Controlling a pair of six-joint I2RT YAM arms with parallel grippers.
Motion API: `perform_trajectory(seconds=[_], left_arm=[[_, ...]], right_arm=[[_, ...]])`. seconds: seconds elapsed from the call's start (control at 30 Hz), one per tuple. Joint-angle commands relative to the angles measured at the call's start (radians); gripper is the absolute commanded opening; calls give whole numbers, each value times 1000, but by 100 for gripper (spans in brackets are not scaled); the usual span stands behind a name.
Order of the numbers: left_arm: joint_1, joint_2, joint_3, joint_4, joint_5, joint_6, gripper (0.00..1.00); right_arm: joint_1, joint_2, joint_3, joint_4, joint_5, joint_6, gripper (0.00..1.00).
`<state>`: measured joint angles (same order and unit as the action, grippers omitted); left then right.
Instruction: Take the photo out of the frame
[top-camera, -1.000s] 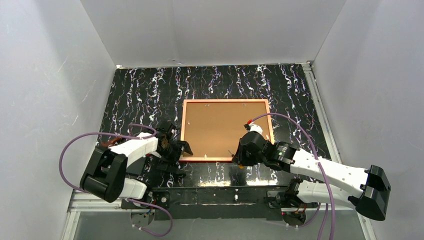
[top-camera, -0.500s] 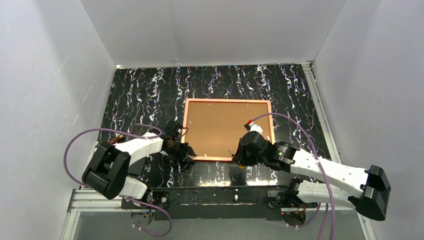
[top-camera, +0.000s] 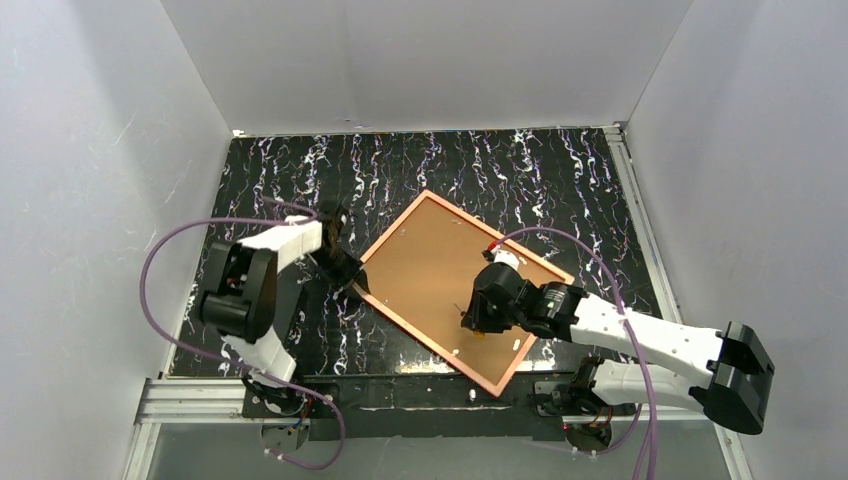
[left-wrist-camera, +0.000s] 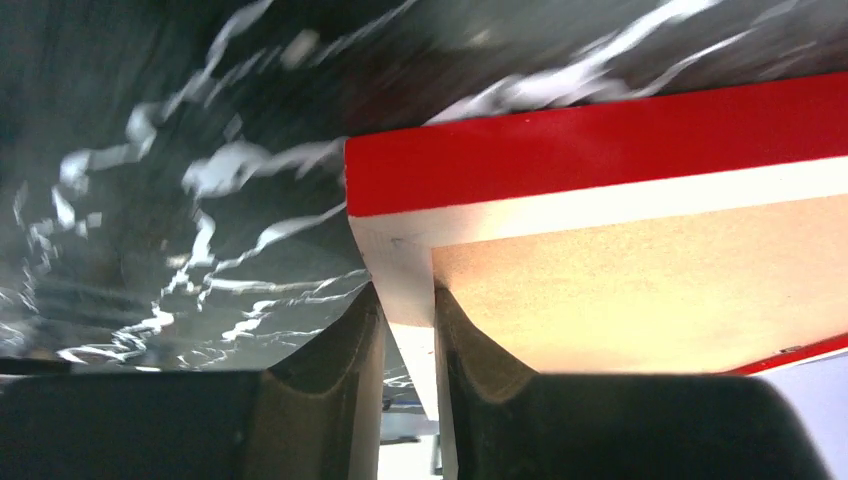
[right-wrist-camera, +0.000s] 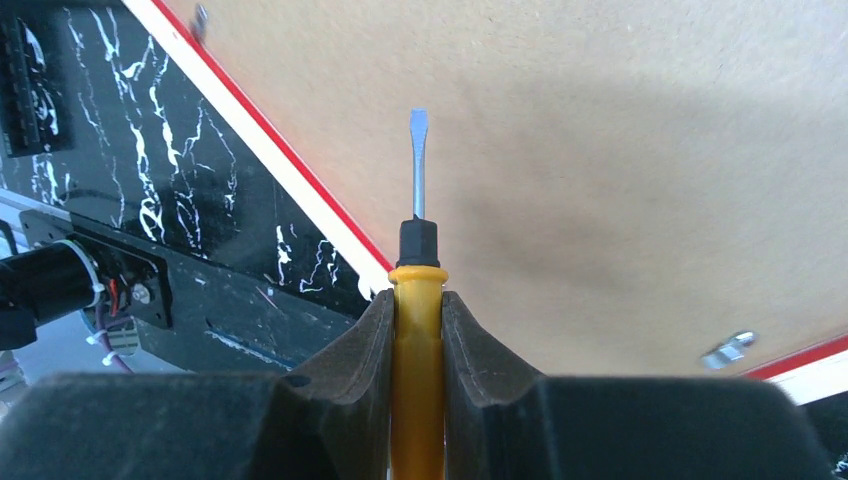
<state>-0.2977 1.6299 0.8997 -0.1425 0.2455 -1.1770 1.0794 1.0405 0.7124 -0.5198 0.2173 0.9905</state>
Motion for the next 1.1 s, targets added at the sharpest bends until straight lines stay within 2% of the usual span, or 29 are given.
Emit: perform_trajectory(seconds=[0.0, 0.13, 0.2, 0.37, 0.5, 0.7, 0.83, 1.07], left_arm=[[57, 183, 249, -293, 8, 441, 0], [79, 323, 440, -371, 65, 566, 0], [84, 366, 474, -360, 107, 585, 0], [86, 422, 485, -297, 179, 589, 0], [89, 448, 481, -280, 220, 571, 0], [98, 455, 483, -290, 205, 565, 0], [103, 462, 486, -292, 206, 558, 0], [104, 450, 484, -296, 182, 560, 0]], right_arm=[[-2, 61, 48, 63, -25, -19, 1], [-2, 141, 108, 82, -54, -40, 1], [-1, 174, 134, 103, -67, -48, 1], [-12, 279, 225, 181, -94, -86, 1], [-73, 405, 320, 218, -165, -74, 1], [-152, 567, 476, 224, -318, -23, 1], [-166, 663, 575, 186, -363, -15, 1], [-176, 758, 620, 221, -491, 49, 1]])
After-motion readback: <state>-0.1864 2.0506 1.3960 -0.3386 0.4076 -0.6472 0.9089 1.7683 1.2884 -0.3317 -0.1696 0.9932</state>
